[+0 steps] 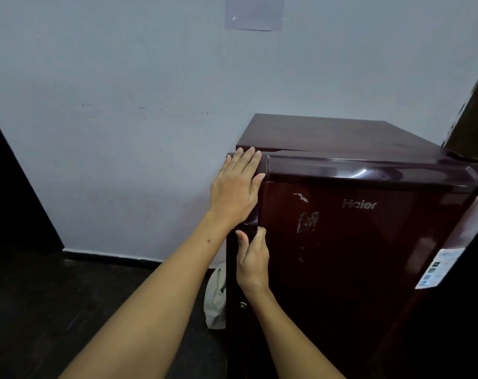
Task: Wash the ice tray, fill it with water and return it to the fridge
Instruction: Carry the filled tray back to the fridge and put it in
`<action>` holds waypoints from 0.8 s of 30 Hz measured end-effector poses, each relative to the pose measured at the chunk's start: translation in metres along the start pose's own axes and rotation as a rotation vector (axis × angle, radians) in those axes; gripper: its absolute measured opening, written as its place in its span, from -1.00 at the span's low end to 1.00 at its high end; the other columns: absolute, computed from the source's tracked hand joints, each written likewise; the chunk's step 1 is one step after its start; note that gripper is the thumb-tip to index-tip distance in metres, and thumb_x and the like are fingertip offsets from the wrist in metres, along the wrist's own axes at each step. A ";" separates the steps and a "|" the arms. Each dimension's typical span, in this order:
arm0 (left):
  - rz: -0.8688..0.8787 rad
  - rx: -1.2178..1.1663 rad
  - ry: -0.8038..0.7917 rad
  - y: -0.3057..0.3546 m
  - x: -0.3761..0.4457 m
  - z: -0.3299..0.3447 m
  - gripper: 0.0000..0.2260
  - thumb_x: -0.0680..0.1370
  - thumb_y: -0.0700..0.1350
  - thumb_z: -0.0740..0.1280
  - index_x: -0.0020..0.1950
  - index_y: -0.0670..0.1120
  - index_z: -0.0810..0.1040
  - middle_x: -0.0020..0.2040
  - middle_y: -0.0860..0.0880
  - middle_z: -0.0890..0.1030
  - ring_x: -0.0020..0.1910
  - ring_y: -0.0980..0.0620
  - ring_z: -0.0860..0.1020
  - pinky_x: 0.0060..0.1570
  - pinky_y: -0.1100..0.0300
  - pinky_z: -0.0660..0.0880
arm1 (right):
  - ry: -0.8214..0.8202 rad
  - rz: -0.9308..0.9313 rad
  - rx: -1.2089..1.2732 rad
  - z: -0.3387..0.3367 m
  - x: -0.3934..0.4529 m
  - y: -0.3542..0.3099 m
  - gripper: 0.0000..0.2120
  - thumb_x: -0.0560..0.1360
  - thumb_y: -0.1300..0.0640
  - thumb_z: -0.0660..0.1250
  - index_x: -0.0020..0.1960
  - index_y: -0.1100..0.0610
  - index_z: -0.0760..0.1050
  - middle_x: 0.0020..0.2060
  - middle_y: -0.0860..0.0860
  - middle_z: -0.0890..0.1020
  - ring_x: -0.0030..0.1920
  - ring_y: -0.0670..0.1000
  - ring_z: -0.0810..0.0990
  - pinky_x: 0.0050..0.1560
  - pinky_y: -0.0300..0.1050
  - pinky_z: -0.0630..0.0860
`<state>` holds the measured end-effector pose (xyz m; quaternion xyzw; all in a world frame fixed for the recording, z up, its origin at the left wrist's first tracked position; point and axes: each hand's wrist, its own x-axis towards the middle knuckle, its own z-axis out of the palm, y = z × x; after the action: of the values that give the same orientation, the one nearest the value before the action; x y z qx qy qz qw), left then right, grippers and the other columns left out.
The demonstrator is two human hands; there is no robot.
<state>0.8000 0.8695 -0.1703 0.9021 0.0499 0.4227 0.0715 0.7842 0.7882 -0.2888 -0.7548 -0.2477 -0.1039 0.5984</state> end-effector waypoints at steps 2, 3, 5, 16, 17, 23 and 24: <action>0.001 -0.008 -0.015 -0.005 0.007 0.006 -0.54 0.60 0.06 0.03 0.44 -0.11 0.36 0.43 -0.04 0.39 0.47 -0.04 0.26 0.45 0.14 0.05 | -0.014 0.000 -0.023 0.002 0.007 0.002 -0.42 0.51 -0.23 0.05 0.18 0.28 0.33 -0.14 -0.02 0.48 -0.24 -0.16 0.45 -0.31 -0.41 0.37; 0.002 -0.010 -0.022 -0.008 0.010 0.010 -0.54 0.61 0.05 0.04 0.44 -0.11 0.35 0.44 -0.04 0.38 0.47 -0.04 0.25 0.45 0.14 0.04 | -0.020 0.000 -0.031 0.004 0.010 0.003 -0.43 0.51 -0.21 0.05 0.19 0.29 0.33 -0.11 0.00 0.49 -0.21 -0.15 0.46 -0.30 -0.41 0.37; 0.007 -0.013 -0.030 -0.012 0.016 0.016 -0.55 0.61 0.05 0.04 0.45 -0.11 0.34 0.44 -0.04 0.37 0.48 -0.04 0.24 0.45 0.12 0.07 | -0.028 0.007 -0.050 0.007 0.017 0.006 -0.45 0.53 -0.18 0.06 0.22 0.28 0.33 -0.07 0.02 0.49 -0.16 -0.08 0.49 -0.28 -0.38 0.38; 0.033 -0.024 -0.009 -0.021 0.020 0.028 -0.54 0.62 0.05 0.00 0.47 -0.10 0.30 0.46 -0.04 0.35 0.49 -0.03 0.21 0.47 0.12 0.05 | -0.034 0.024 -0.094 0.014 0.023 0.018 -0.59 0.61 -0.01 0.16 0.32 0.26 0.31 0.05 0.03 0.51 -0.03 -0.05 0.53 -0.10 -0.26 0.43; 0.033 -0.022 -0.012 -0.021 0.020 0.028 -0.53 0.61 0.05 0.00 0.47 -0.10 0.30 0.46 -0.03 0.35 0.49 -0.03 0.21 0.47 0.12 0.05 | -0.033 0.026 -0.094 0.014 0.023 0.019 -0.61 0.61 0.01 0.17 0.31 0.26 0.32 0.05 0.04 0.52 -0.03 -0.05 0.53 -0.10 -0.25 0.43; 0.024 -0.026 -0.038 -0.021 0.021 0.026 -0.57 0.64 0.04 0.04 0.49 -0.07 0.26 0.48 -0.01 0.30 0.51 0.00 0.16 0.46 0.15 0.00 | -0.048 0.040 -0.125 0.013 0.022 0.018 -0.59 0.61 -0.01 0.17 0.32 0.26 0.30 0.04 0.07 0.51 -0.04 -0.01 0.53 -0.12 -0.17 0.46; 0.021 -0.032 -0.044 -0.021 0.021 0.025 -0.58 0.64 0.02 0.07 0.49 -0.07 0.25 0.49 -0.01 0.29 0.51 0.00 0.14 0.46 0.15 0.00 | -0.052 0.041 -0.132 0.013 0.021 0.018 -0.59 0.61 -0.01 0.16 0.31 0.26 0.30 0.02 0.07 0.50 -0.06 -0.01 0.52 -0.14 -0.20 0.43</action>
<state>0.8323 0.8916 -0.1740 0.9104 0.0321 0.4041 0.0829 0.8100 0.8028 -0.2982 -0.8001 -0.2405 -0.0881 0.5425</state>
